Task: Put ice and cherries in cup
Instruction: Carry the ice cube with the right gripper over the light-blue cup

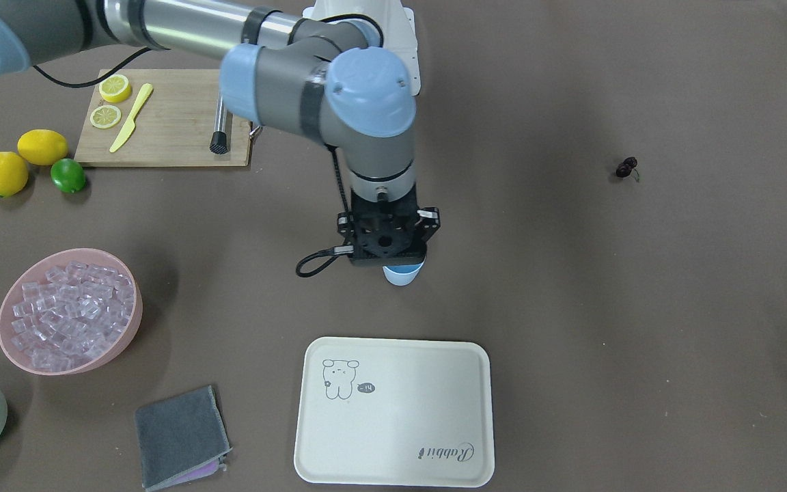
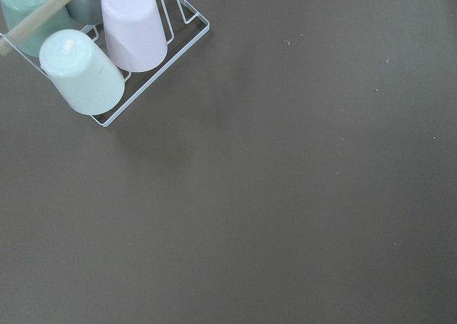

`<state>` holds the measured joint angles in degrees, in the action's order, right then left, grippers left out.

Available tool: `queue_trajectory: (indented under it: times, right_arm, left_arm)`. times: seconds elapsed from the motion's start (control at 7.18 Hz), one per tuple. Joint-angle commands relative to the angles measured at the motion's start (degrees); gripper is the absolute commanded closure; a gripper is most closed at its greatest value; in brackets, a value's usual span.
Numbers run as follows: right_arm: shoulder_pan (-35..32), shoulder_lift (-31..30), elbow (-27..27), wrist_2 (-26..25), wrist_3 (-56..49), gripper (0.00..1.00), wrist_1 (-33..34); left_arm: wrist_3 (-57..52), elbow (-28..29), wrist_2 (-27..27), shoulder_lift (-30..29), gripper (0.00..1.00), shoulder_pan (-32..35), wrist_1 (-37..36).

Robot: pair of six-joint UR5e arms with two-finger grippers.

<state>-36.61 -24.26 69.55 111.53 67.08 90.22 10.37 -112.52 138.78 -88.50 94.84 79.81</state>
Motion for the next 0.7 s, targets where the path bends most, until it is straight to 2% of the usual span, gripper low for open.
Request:
queue_trajectory:
  times: [0.0,0.28,0.42,0.56]
  right_arm:
    - [1.4,2.2,-2.8,-2.1,1.0,0.8,-0.1]
    - [1.5,-0.5,0.0,-1.9,1.1,0.76,0.0]
    - [2.1,-0.4,0.1,-2.1,2.1,0.37,0.0]
    - [3.2,-1.5,1.6,-2.5,2.2,0.1,0.1]
  left_arm:
    - [0.0,0.5,0.0,0.0,0.02,0.1,0.1]
    - [0.0,0.5,0.0,0.0,0.02,0.9,0.0]
    - [0.0,0.4,0.0,-0.1,0.02,1.6,0.0]
    - [0.0,0.5,0.0,-0.2,0.02,1.8,0.0]
